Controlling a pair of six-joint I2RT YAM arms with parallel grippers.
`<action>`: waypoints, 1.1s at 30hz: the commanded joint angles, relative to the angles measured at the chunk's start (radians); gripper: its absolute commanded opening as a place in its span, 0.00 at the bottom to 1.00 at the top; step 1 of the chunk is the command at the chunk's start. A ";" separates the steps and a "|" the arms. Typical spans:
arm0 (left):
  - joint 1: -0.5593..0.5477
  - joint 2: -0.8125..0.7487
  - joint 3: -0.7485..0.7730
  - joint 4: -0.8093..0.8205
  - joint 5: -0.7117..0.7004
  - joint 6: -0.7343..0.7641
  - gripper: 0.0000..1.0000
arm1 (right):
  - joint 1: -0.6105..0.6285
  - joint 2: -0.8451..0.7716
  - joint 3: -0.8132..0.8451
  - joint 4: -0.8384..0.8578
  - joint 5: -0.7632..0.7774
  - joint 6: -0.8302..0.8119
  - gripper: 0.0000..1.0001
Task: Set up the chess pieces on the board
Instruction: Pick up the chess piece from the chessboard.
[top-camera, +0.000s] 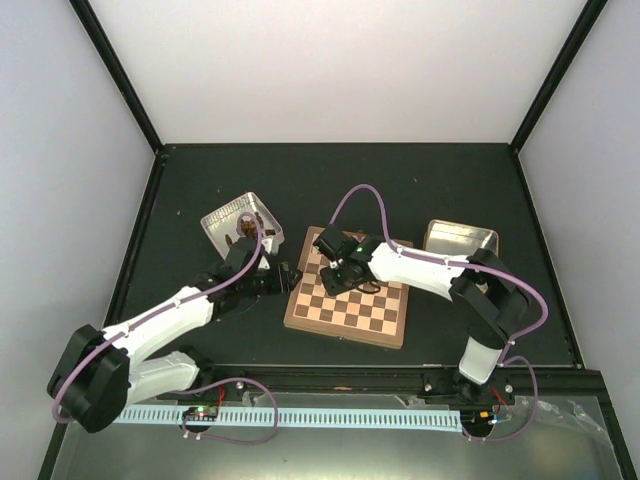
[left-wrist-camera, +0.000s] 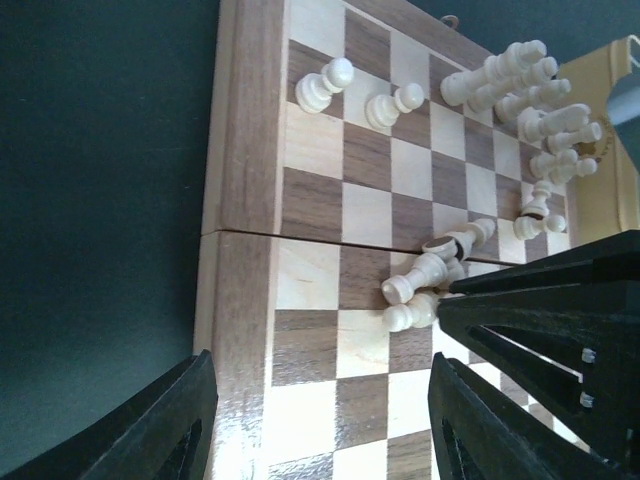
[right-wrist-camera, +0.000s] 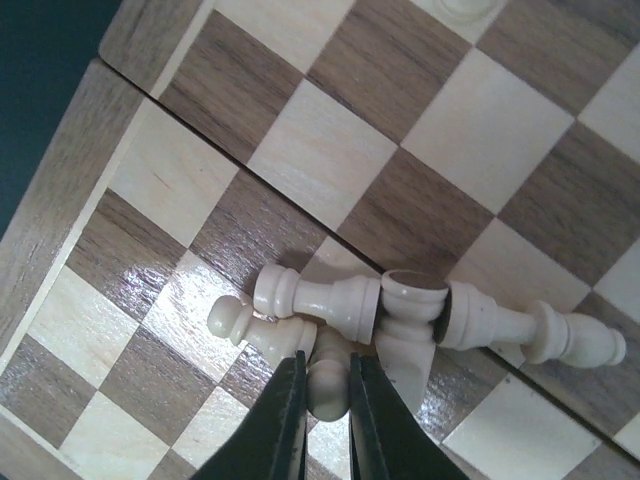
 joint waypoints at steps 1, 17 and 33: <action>0.006 0.038 0.000 0.087 0.096 -0.028 0.61 | 0.006 -0.012 -0.015 0.033 0.024 0.005 0.09; 0.006 0.178 -0.082 0.442 0.340 -0.246 0.67 | 0.004 -0.177 -0.090 0.142 -0.020 0.011 0.02; 0.006 0.209 -0.139 0.616 0.332 -0.356 0.43 | 0.004 -0.211 -0.124 0.207 -0.120 0.046 0.02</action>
